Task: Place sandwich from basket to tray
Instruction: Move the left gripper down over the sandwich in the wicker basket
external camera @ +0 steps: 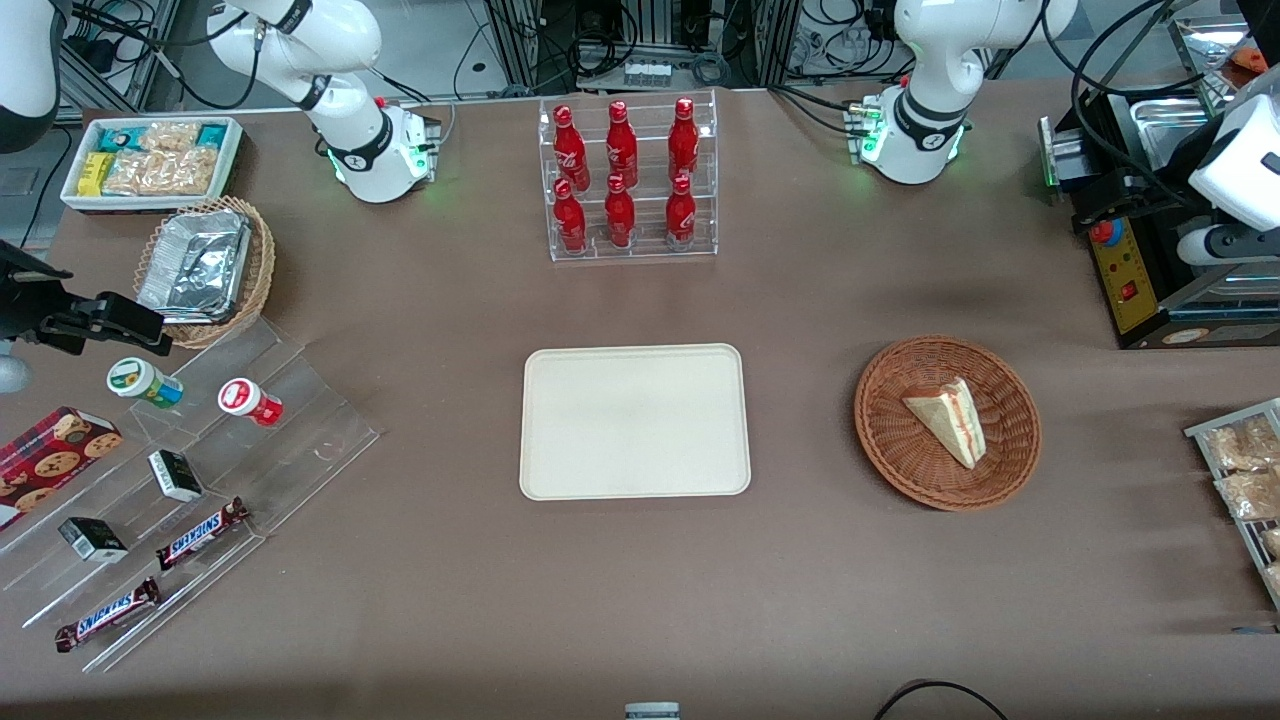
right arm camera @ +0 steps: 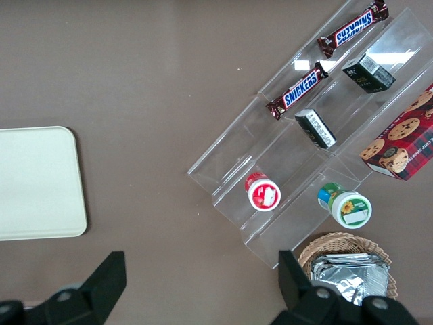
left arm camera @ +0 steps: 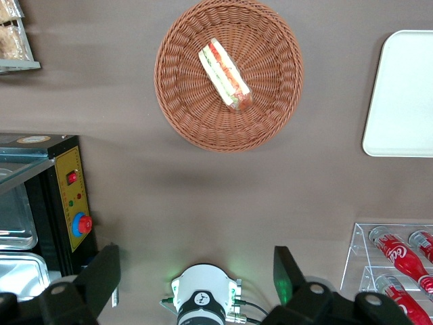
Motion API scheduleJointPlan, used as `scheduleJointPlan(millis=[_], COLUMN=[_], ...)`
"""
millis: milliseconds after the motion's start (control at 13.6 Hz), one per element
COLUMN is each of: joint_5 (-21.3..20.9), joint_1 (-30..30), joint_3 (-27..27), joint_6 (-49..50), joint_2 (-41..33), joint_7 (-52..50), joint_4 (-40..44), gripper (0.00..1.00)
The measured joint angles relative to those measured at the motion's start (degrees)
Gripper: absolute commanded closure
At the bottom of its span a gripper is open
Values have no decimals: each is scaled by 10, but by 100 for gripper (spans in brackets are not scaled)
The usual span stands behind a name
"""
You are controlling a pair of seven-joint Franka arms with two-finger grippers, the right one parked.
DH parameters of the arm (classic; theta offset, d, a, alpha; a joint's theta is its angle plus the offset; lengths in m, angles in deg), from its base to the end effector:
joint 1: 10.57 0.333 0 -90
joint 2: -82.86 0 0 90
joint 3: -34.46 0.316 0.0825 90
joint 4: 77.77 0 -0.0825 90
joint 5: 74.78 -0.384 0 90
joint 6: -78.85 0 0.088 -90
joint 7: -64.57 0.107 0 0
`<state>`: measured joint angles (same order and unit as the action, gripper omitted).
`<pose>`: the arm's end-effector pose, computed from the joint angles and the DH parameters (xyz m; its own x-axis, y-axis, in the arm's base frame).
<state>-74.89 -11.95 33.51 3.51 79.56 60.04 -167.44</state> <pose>0.5077 -0.0207 0.6380 0.9809 0.0398 -0.1905 0.0371 -0.9992 -0.0180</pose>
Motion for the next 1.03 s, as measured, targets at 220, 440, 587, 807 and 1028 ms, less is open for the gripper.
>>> scheduleJointPlan(millis=[220, 440, 587, 807, 1028], joint_5=[0, -12, -16, -16, -16], joint_1=[0, 0, -1, -2, -13], joint_3=[2, 2, 2, 2, 1], joint_6=[-1, -21, -65, -158, -237], joint_2=[5, 30, 64, 110, 136], joint_7=[0, -1, -25, -97, -188], joint_4=[-1, -5, -15, -54, -100], gripper=[0, 0, 0, 0, 0])
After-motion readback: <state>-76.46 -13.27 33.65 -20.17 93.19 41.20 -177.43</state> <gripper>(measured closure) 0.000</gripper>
